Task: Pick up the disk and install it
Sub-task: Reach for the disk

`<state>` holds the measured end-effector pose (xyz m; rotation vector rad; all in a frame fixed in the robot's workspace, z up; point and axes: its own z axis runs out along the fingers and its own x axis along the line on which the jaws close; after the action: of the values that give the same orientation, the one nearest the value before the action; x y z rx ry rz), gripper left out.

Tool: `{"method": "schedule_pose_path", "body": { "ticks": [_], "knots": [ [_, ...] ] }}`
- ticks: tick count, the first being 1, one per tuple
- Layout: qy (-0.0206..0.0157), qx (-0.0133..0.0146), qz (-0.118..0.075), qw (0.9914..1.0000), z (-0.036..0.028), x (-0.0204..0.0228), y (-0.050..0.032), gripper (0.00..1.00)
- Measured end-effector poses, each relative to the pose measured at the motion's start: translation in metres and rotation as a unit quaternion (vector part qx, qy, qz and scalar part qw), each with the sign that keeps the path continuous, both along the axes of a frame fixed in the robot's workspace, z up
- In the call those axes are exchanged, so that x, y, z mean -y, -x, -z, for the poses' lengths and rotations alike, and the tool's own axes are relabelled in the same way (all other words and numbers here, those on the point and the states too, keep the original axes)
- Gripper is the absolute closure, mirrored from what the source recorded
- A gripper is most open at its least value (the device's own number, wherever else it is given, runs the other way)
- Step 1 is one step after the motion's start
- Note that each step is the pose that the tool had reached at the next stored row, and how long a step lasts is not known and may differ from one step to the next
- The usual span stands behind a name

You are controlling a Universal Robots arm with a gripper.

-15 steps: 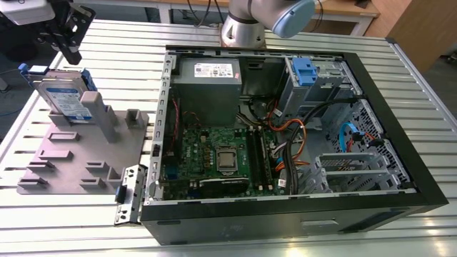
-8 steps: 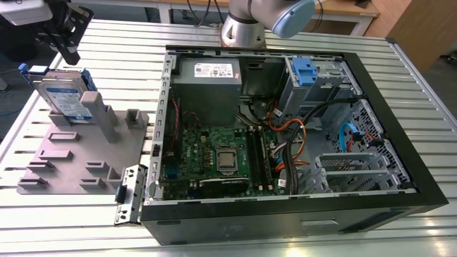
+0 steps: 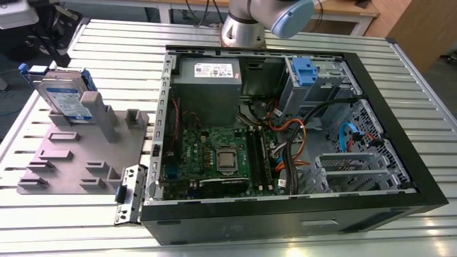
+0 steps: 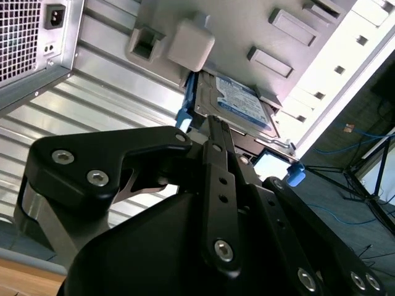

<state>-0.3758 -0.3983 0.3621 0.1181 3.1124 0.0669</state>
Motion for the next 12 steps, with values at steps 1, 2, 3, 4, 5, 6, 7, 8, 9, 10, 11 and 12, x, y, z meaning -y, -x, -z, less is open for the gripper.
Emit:
{"method": "schedule_pose_path", "body": {
  "ticks": [1, 2, 3, 4, 5, 6, 7, 8, 9, 10, 11, 12],
  "knots": [
    [0.0000, 0.0000, 0.000, 1.00000, 0.0010, -0.0006, 0.0018, 0.89],
    [-0.0001, 0.0001, 0.000, 1.00000, 0.0020, -0.0013, 0.0036, 0.89],
    [0.0000, 0.0001, 0.000, 1.00000, 0.0029, -0.0023, 0.0055, 0.89],
    [0.0000, 0.0000, 0.000, 1.00000, 0.0038, -0.0032, 0.0074, 0.89],
    [0.0000, 0.0000, 0.000, 1.00000, 0.0048, -0.0042, 0.0092, 0.89],
    [0.0000, 0.0000, 0.000, 1.00000, 0.0059, -0.0053, 0.0110, 0.89],
    [0.0000, 0.0000, 0.000, 1.00000, 0.0069, -0.0063, 0.0128, 0.89],
    [0.0000, 0.0000, 0.000, 1.00000, 0.0081, -0.0074, 0.0147, 0.89],
    [0.0000, -0.0001, 0.000, 1.00000, 0.0090, -0.0084, 0.0166, 0.89],
    [0.0001, -0.0001, 0.000, 1.00000, 0.0099, -0.0093, 0.0188, 0.89],
    [0.0001, -0.0001, 0.000, 1.00000, 0.0109, -0.0102, 0.0209, 0.89],
    [0.0000, 0.0000, 0.000, 1.00000, 0.0119, -0.0109, 0.0231, 0.89]
  ]
}}
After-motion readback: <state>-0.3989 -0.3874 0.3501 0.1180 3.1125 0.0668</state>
